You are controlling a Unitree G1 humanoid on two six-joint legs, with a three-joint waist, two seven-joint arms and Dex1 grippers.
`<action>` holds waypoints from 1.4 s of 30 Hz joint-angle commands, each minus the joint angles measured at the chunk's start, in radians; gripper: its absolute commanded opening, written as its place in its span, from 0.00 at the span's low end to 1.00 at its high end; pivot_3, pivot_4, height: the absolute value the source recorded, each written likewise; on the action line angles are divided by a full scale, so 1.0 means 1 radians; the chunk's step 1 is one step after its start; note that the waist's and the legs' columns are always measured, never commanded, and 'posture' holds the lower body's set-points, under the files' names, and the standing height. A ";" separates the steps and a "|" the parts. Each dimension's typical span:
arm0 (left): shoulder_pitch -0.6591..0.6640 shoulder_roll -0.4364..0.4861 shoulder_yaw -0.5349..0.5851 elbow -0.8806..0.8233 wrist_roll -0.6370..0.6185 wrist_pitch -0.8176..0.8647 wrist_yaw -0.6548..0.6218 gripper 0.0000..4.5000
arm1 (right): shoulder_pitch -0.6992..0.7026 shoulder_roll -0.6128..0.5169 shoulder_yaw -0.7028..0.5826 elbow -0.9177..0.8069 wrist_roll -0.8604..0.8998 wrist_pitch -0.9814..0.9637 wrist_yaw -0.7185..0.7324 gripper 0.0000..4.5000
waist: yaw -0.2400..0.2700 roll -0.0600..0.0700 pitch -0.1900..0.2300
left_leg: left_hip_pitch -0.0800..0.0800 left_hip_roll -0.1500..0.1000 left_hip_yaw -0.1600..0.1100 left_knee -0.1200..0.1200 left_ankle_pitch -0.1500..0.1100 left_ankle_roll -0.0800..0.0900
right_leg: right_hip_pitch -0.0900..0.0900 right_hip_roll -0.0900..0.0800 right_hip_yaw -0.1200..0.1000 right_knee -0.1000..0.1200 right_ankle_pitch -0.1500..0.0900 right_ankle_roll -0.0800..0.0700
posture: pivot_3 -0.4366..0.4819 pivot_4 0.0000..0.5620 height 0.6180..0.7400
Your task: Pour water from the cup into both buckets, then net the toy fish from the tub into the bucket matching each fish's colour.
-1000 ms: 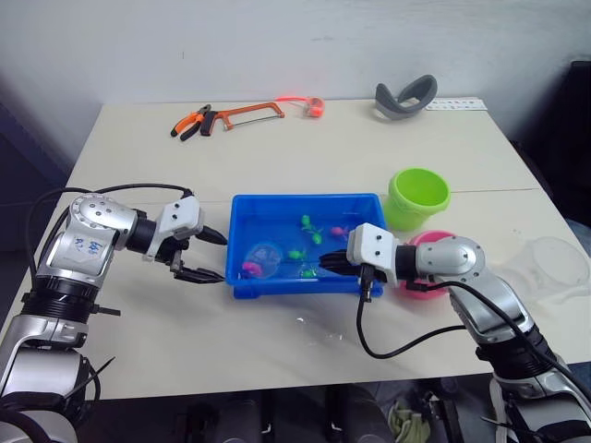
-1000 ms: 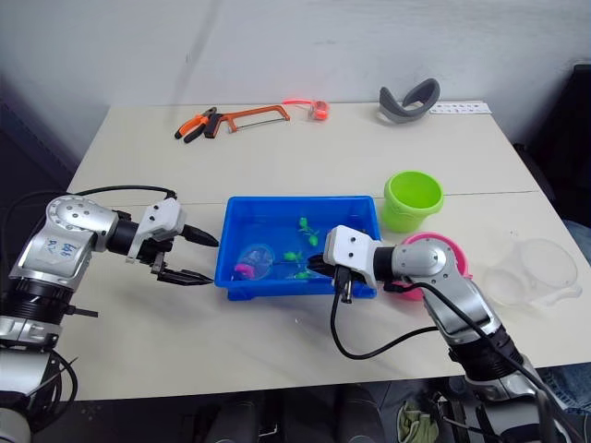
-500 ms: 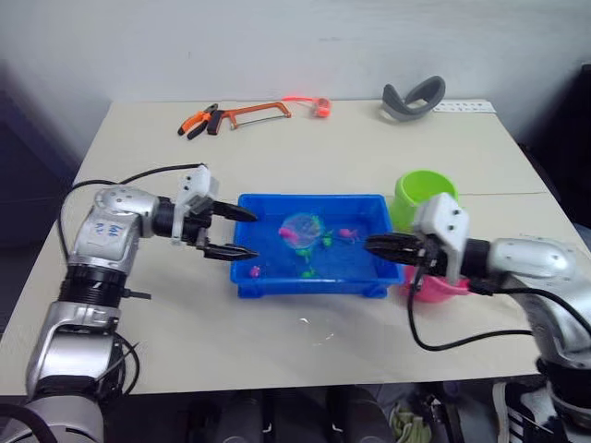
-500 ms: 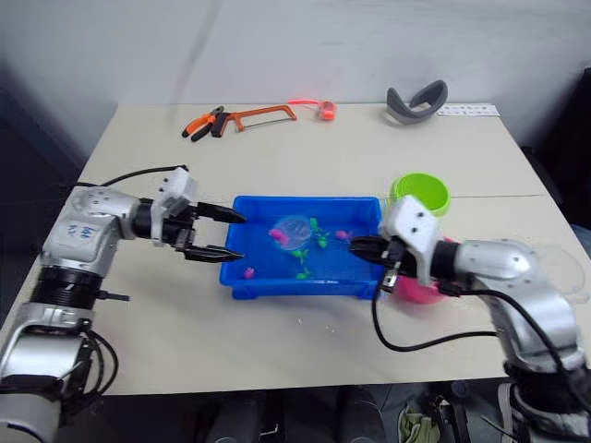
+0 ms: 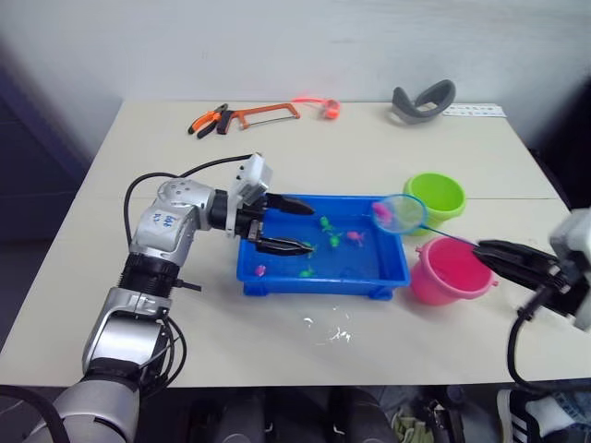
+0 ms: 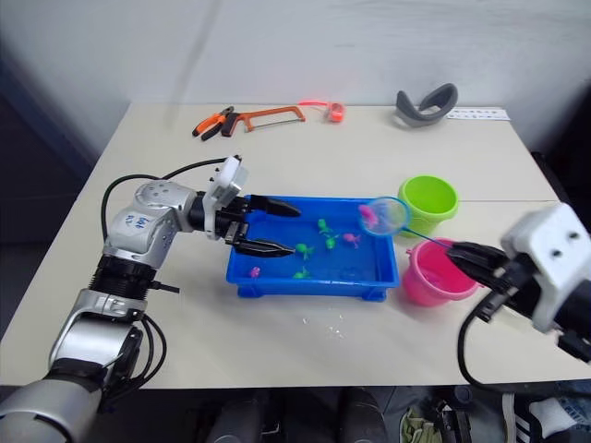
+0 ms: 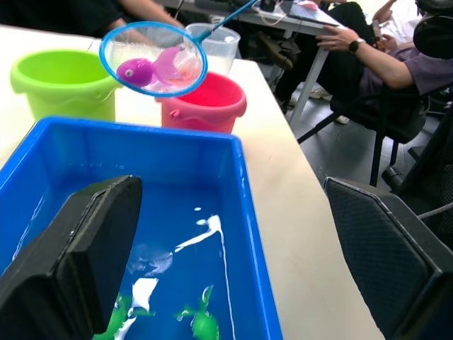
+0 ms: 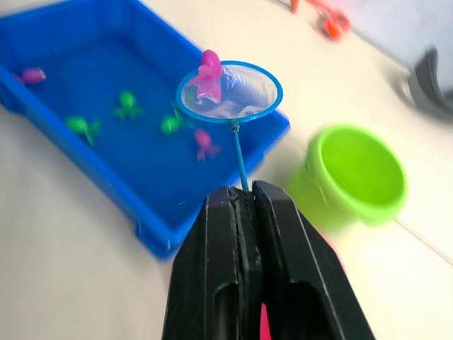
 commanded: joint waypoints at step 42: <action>0.023 0.046 -0.011 0.034 0.101 -0.107 0.055 0.99 | -0.346 -0.283 0.835 0.564 -0.671 -0.963 -0.108 0.00 | -0.016 0.001 0.001 | 0.000 -0.001 0.002 0.001 -0.002 0.002 | -0.001 -0.002 0.000 -0.002 0.000 0.000 | 0.48 0.27 1.00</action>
